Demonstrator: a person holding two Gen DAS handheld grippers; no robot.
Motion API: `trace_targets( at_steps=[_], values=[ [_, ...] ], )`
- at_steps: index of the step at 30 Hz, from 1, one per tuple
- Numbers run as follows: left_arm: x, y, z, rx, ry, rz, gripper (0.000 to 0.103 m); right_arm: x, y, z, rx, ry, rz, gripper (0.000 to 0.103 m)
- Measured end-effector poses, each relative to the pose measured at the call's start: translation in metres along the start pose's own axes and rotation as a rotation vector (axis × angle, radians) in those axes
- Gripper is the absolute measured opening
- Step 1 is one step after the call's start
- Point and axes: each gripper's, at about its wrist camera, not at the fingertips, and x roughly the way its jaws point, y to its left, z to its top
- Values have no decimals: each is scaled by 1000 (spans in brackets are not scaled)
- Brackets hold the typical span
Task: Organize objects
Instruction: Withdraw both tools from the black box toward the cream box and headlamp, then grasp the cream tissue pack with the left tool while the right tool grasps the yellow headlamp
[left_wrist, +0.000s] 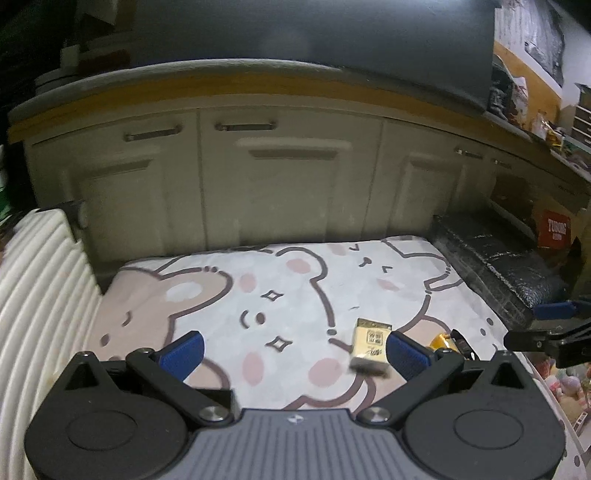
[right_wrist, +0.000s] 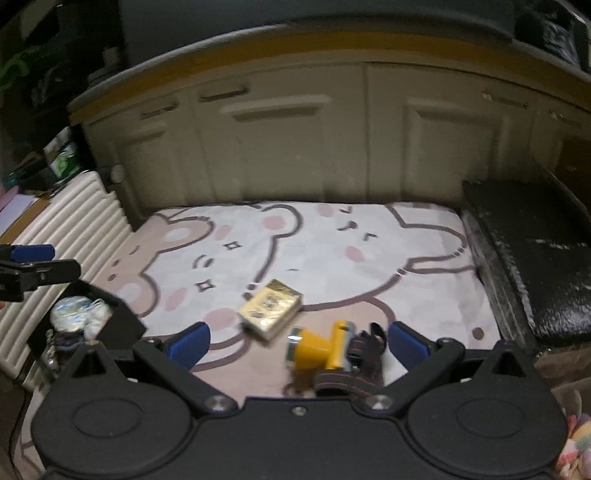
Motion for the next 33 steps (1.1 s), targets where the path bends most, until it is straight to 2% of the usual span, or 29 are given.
trace_targets(
  at_steps=[9, 10, 11, 14, 17, 21, 28, 33],
  values=[
    [49, -18, 6, 61, -2, -57, 102, 32, -40, 3, 234, 46, 5, 101],
    [54, -20, 5, 63, -2, -63, 102, 34, -43, 3, 275, 56, 16, 94],
    [60, -23, 5, 66, 0, -72, 102, 38, -46, 3, 314, 69, 28, 90],
    [77, -31, 3, 83, 6, -99, 102, 48, -51, 3, 395, 101, 57, 86],
    [94, -41, -2, 123, 15, -121, 98, 61, -51, 5, 455, 141, 61, 76],
    [117, -50, -9, 154, 40, -146, 93, 87, -55, 7, 557, 199, 62, 51],
    [155, -58, -22, 143, 93, -189, 88, 124, -36, 20, 481, 190, 76, 24],
    [174, -64, -31, 131, 135, -221, 83, 150, -25, 21, 410, 229, 68, 17]
  ],
)
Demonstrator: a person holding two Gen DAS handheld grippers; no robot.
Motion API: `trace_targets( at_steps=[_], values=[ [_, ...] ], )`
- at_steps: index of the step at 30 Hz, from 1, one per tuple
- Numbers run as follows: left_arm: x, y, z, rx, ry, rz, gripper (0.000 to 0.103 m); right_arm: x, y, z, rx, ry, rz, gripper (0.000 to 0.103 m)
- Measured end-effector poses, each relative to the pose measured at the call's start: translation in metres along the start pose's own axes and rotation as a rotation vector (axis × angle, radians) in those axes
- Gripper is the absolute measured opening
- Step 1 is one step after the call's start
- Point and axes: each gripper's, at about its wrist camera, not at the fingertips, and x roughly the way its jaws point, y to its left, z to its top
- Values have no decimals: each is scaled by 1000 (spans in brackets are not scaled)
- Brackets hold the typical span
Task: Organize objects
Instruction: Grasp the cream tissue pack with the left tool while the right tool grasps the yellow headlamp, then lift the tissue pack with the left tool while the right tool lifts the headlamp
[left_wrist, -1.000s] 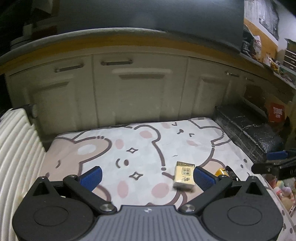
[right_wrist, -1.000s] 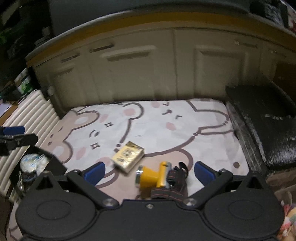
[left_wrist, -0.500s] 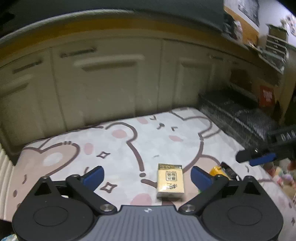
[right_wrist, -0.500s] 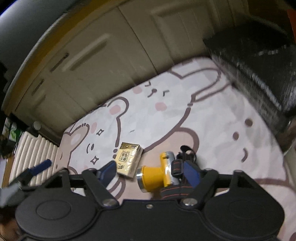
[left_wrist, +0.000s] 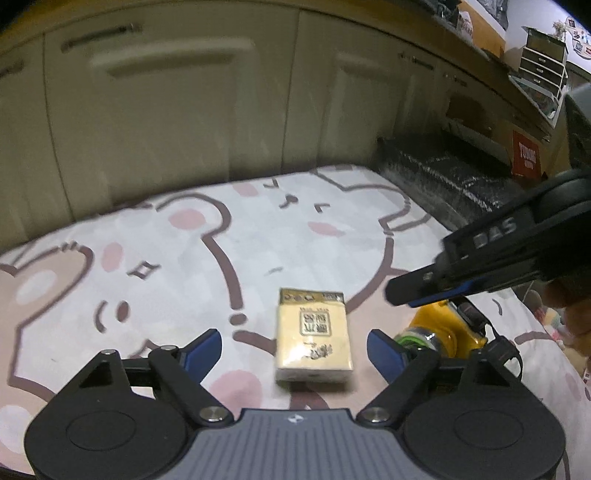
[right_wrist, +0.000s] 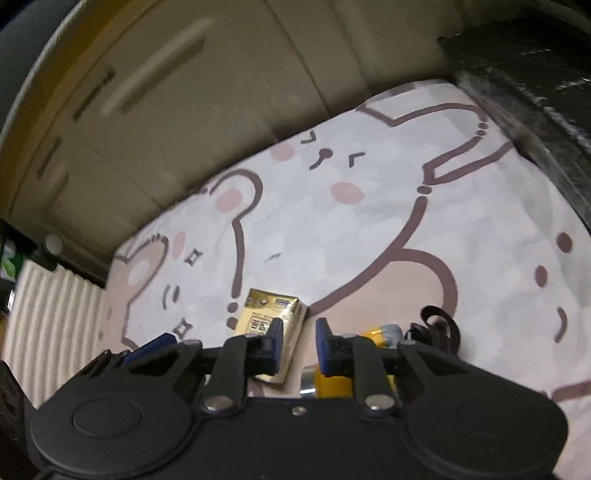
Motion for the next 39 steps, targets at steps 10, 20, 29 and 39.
trace_targets(
  at_steps=[10, 20, 29, 39],
  values=[
    [21, -9, -8, 43, 69, -23, 70, -4, -9, -23, -123, 84, -22, 2],
    [36, -19, -10, 74, 107, 3, 54, -23, -7, -42, -188, 113, -7, 2],
    [13, -16, -27, 77, 146, -3, 53, -35, -8, -56, -210, 134, 3, 2],
    [-38, -14, -69, 75, 216, -37, 53, -58, -13, -67, -125, 138, -13, 6]
  ],
)
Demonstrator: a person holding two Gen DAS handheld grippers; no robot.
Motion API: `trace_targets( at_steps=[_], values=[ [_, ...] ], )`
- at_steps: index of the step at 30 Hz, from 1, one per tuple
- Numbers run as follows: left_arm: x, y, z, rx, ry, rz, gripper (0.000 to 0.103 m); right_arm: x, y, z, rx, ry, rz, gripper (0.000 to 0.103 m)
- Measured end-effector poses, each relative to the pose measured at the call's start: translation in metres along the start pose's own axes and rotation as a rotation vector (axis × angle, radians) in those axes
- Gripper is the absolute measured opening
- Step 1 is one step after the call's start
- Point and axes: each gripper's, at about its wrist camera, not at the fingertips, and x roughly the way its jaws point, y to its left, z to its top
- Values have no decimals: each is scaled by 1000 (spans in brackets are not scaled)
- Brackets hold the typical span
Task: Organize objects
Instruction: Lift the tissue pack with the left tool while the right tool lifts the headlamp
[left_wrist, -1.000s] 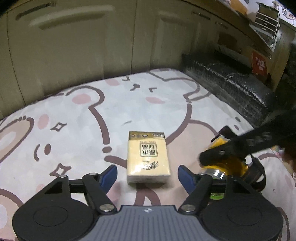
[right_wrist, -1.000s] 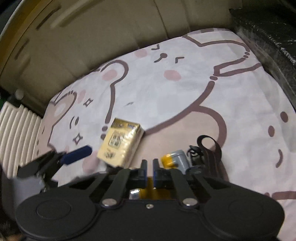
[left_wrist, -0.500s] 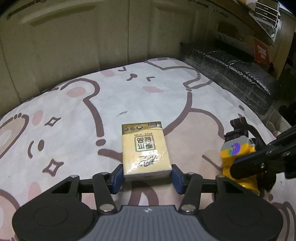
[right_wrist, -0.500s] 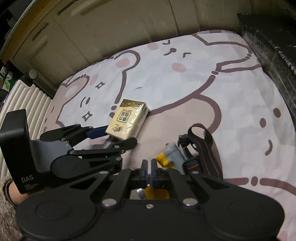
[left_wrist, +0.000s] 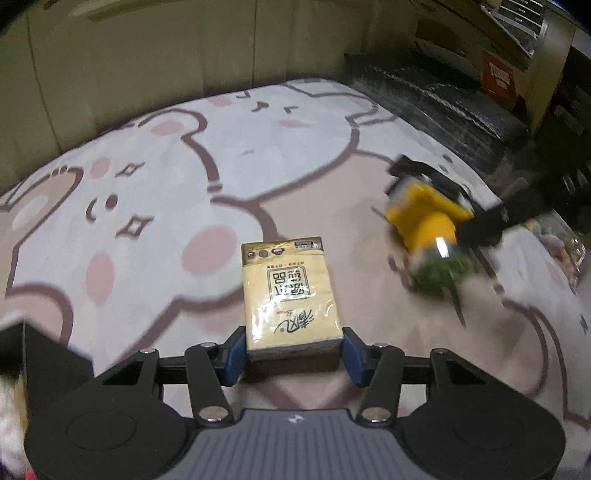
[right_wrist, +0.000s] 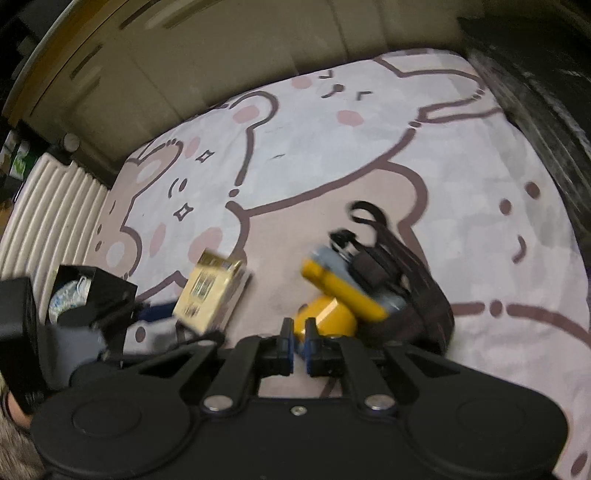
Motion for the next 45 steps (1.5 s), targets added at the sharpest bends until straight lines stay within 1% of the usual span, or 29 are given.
trace_targets(
  at_steps=[2, 3, 5, 6, 7, 9, 11, 12, 15, 21, 22, 24, 25, 27, 29, 32, 35, 38, 42, 45],
  values=[
    [-7, 0, -9, -4, 8, -5, 53, -3, -5, -2, 42, -6, -5, 9],
    [-10, 0, -13, -6, 11, -5, 53, -3, -8, -2, 79, -9, -8, 12],
    [-15, 0, -20, 2, 16, 2, 53, -2, -15, -2, 164, -14, -8, 20],
    [-18, 0, -24, 10, 18, 10, 53, -1, -19, -2, 216, -14, -4, 27],
    [-19, 0, -26, 16, 20, 17, 53, 1, -22, -1, 270, -9, 2, 31],
    [-22, 1, -32, 22, 24, 22, 53, 7, -28, 2, 379, 9, 29, 31],
    [-25, 1, -36, 31, 25, 25, 53, 12, -28, 5, 444, 20, 24, 36],
    [-27, 2, -38, 36, 26, 28, 53, 14, -26, 8, 455, 23, 6, 37],
    [-28, 4, -40, 33, 29, 26, 54, 24, -22, 16, 494, 41, -51, 46],
    [-29, 9, -39, -25, 36, 8, 56, 45, -14, 33, 522, 92, -136, 47],
    [-28, 10, -38, -36, 37, 6, 57, 49, -14, 35, 523, 100, -152, 45],
    [-27, 11, -36, -60, 35, -2, 64, 58, -13, 37, 515, 115, -185, 47],
    [-26, 12, -35, -68, 35, -6, 65, 62, -13, 37, 509, 121, -198, 47],
    [-24, 10, -34, -78, 32, -9, 68, 68, -15, 36, 482, 128, -215, 46],
    [-22, 9, -32, -80, 31, -9, 71, 68, -15, 34, 435, 127, -208, 45],
    [-19, 10, -31, -88, 27, -8, 71, 64, -9, 29, 287, 126, -189, 43],
    [-18, 11, -30, -104, 26, -10, 71, 58, -2, 20, 121, 142, -164, 43],
    [-17, 13, -28, -115, 26, -6, 71, 53, 5, 10, -50, 165, -156, 43],
    [-15, 12, -26, -124, 31, 6, 71, 45, 15, -6, -238, 191, -154, 43],
    [-13, 12, -23, -128, 38, 17, 71, 39, 22, -20, -356, 196, -159, 42]
  ],
)
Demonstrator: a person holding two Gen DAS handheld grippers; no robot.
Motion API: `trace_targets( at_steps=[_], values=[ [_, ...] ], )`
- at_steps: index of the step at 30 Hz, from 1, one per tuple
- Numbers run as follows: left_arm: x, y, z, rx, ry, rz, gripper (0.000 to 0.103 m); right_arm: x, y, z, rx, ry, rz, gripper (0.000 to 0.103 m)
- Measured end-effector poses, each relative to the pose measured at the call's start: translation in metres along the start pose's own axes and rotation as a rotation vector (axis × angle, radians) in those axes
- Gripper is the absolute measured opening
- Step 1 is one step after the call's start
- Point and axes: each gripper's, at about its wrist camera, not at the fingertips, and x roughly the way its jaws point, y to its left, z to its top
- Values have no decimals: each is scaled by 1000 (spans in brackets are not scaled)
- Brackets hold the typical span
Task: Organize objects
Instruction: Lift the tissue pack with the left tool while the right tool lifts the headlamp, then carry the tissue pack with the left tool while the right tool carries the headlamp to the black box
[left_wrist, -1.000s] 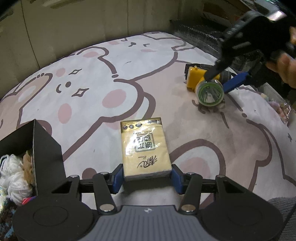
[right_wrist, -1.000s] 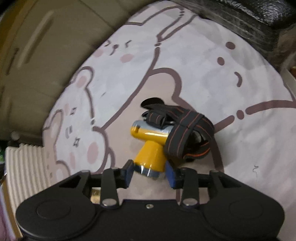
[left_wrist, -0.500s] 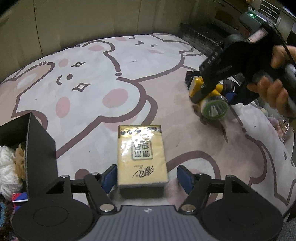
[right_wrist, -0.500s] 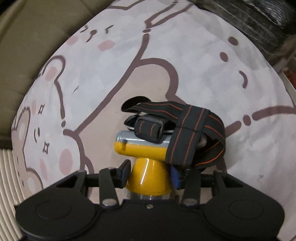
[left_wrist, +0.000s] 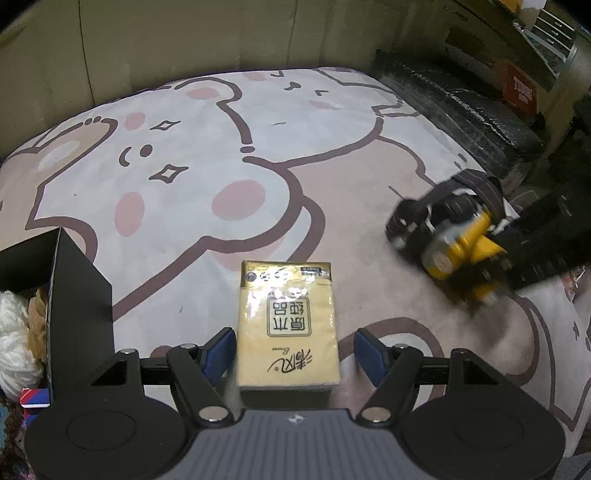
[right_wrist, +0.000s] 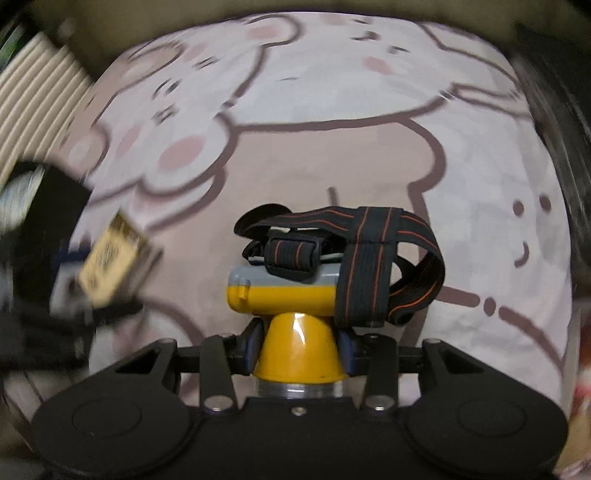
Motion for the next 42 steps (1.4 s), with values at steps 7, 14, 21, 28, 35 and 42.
trace_targets(
  at_steps=[7, 14, 21, 28, 35, 42],
  values=[
    [2, 1, 5, -22, -4, 46, 54, 1, 6, -17, -43, -81, 2, 43],
    [-6, -1, 2, -37, -34, 52, 52, -2, 10, -26, -2, -148, -7, 42],
    [-35, -4, 1, -46, -101, 70, 52, -26, 21, -22, 0, -237, -10, 42],
    [-71, -5, 1, -59, -174, 90, 52, -61, 42, -18, -27, -329, 1, 42],
    [-102, -4, -7, -91, -222, 105, 53, -87, 66, -23, -79, -377, 21, 42],
    [-123, 0, -17, -111, -244, 123, 53, -104, 77, -31, -98, -392, 24, 42]
  ],
)
